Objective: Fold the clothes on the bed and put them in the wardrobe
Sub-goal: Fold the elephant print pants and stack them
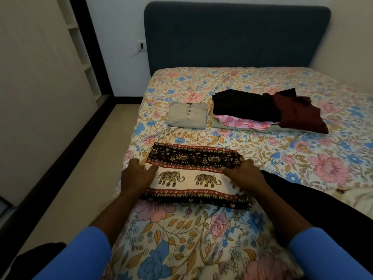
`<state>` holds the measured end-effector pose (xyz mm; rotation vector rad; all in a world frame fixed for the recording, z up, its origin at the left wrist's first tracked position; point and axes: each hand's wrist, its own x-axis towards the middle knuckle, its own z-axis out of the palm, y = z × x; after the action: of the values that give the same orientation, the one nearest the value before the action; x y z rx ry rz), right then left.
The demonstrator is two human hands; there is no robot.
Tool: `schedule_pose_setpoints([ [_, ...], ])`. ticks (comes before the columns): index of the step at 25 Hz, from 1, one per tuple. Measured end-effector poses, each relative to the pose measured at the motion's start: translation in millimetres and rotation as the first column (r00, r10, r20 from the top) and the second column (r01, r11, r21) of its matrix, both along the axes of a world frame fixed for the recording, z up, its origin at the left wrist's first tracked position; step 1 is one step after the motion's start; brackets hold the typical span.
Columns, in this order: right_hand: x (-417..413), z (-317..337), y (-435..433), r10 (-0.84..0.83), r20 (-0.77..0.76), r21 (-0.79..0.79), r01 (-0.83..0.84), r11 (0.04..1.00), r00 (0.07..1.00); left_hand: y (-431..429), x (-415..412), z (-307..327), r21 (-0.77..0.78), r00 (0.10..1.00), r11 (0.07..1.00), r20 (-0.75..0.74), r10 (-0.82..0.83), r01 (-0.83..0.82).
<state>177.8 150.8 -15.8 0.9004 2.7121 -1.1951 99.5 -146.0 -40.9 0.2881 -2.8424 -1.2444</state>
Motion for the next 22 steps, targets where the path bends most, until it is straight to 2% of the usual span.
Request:
schedule_pose_setpoints([
  [1, 2.8, -0.3, -4.0, -0.017, -0.018, -0.149, 0.014, 0.989, 1.0, -0.3, -0.8, 7.3, 0.213, 0.989, 0.975, 0.142, 0.027, -0.057],
  [2, 6.0, 0.2, -6.8, -0.039, -0.028, -0.245, 0.03, 0.969, 0.999, -0.4, 0.5, 12.0, 0.41, 0.967, 0.906, 0.255, -0.001, -0.107],
  [3, 7.6, -0.1, -7.2, -0.077, -0.028, -0.333, 0.063, 0.941, 0.997, 0.7, 4.3, 15.3, 0.517, 0.942, 0.846, 0.331, -0.054, -0.133],
  [4, 9.0, 2.9, -7.8, -0.11, -0.012, -0.424, 0.094, 0.901, 0.994, 2.6, 9.2, 17.8, 0.555, 0.92, 0.823, 0.376, -0.115, -0.124],
  [6, 8.5, 10.6, -8.5, -0.141, 0.044, -0.599, 0.139, 0.788, 0.989, 8.0, 14.7, 17.9, 0.549, 0.886, 0.834, 0.416, -0.207, -0.063],
  [8, 5.5, 13.5, -5.4, -0.12, 0.083, -0.668, 0.145, 0.73, 0.989, 14.0, 17.4, 26.6, 0.562, 0.875, 0.826, 0.425, -0.231, -0.055],
  [11, 3.4, 7.0, 2.8, -0.14, 0.11, -0.671, 0.177, 0.72, 0.984, 12.9, 16.7, 36.6, 0.645, 0.854, 0.752, 0.46, -0.242, -0.135],
  [14, 4.7, 1.7, -1.2, -0.184, 0.038, -0.546, 0.175, 0.819, 0.982, 10.9, 25.5, 29.9, 0.735, 0.812, 0.637, 0.507, -0.289, -0.233],
  [16, 4.5, 4.1, -12.3, -0.177, 0.002, -0.551, 0.149, 0.821, 0.984, 10.5, 28.9, 25.8, 0.788, 0.806, 0.557, 0.495, -0.324, -0.26],
  [20, 6.8, 17.1, -18.4, -0.16, 0.104, -0.803, 0.177, 0.569, 0.982, 12.3, 16.8, 25.3, 0.827, 0.761, 0.479, 0.506, -0.406, -0.294],
  [22, 9.3, 19.1, -12.9, -0.165, 0.149, -0.839, 0.212, 0.501, 0.975, 18.7, 16.7, 28.6, 0.841, 0.755, 0.452, 0.496, -0.429, -0.296],
])
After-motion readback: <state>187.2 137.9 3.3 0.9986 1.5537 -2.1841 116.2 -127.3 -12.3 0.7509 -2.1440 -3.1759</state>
